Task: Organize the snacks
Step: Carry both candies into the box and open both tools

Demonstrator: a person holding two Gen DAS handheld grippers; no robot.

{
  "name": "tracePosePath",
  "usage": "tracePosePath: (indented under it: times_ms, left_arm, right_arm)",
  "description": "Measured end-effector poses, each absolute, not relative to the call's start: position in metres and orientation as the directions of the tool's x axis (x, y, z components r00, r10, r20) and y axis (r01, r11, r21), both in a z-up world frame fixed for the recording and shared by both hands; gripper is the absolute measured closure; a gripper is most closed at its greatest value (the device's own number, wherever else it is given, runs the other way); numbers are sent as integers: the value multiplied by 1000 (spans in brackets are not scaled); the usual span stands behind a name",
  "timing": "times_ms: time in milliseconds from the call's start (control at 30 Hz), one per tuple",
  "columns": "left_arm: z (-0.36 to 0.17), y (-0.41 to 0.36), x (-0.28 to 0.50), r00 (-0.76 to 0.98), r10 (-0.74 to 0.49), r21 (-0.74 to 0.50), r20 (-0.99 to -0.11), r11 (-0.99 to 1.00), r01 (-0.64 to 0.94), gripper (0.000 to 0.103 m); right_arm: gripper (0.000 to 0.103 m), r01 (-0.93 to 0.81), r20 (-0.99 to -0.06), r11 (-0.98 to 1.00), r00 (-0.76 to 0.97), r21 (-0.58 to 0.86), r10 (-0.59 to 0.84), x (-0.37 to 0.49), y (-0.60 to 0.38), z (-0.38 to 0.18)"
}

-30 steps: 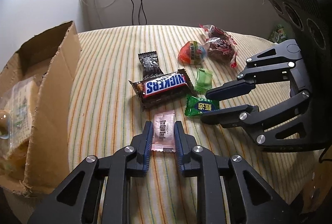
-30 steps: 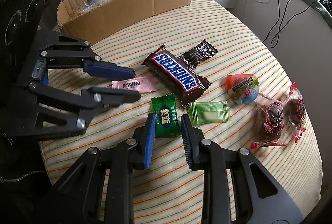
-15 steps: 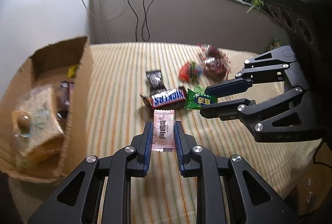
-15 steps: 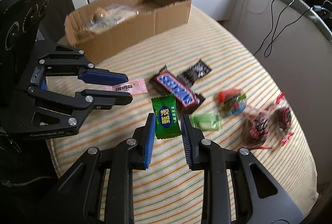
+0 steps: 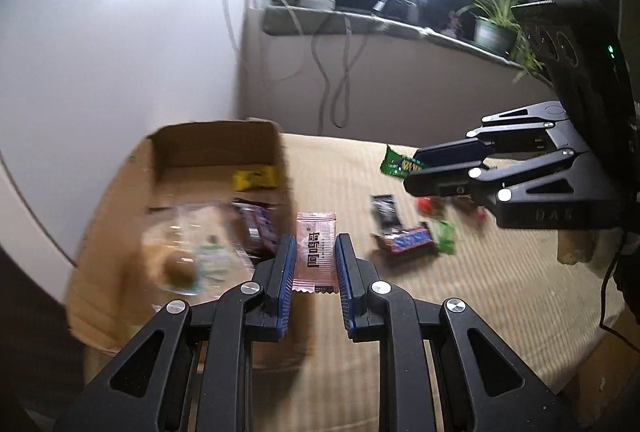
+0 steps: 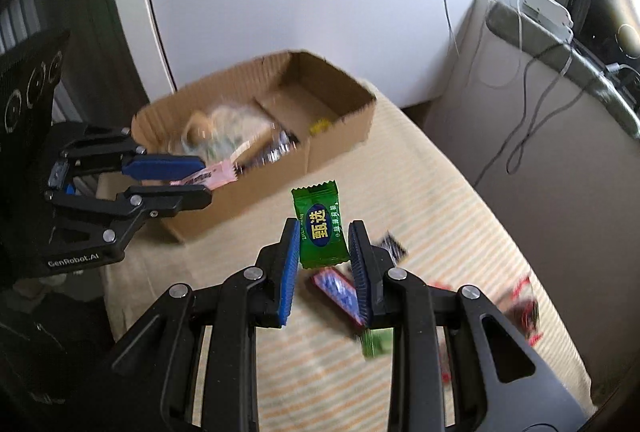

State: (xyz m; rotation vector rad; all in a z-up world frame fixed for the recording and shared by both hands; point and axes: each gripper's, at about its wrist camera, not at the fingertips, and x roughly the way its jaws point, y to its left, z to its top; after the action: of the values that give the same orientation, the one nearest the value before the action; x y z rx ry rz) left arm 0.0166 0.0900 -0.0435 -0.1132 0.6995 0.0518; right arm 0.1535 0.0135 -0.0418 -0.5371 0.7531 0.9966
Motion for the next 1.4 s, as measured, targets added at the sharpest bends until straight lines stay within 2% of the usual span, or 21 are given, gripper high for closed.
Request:
tracePosePath:
  times_ms: [433, 1233, 1267, 1300, 1333, 1400]
  left_arm:
    - [-44, 143, 0, 766, 103, -83, -635, 976, -200, 84]
    - [-56, 172, 4, 747, 128, -86, -652, 967, -240, 84]
    - [-56, 171, 4, 748, 130, -85, -651, 967, -242, 84]
    - [-55, 171, 4, 748, 132, -85, -650, 966, -244, 79]
    - [-55, 172, 4, 747, 133, -86, -651, 965, -247, 75]
    - [-54, 171, 3, 749, 138, -86, -648, 964, -252, 47]
  right_arm:
    - [77, -912, -772, 408, 292, -47, 564, 172, 100, -44]
    - [75, -912, -807, 410, 263, -28, 529, 203, 170, -76]
    - [74, -911, -808, 411, 263, -29, 527, 204, 170, -77]
    - [66, -911, -808, 411, 264, -29, 527, 204, 171, -77]
    - [53, -910, -806, 413, 266, -29, 529, 204, 170, -77]
    - [35, -907, -797, 419, 280, -37, 535, 203, 169, -76]
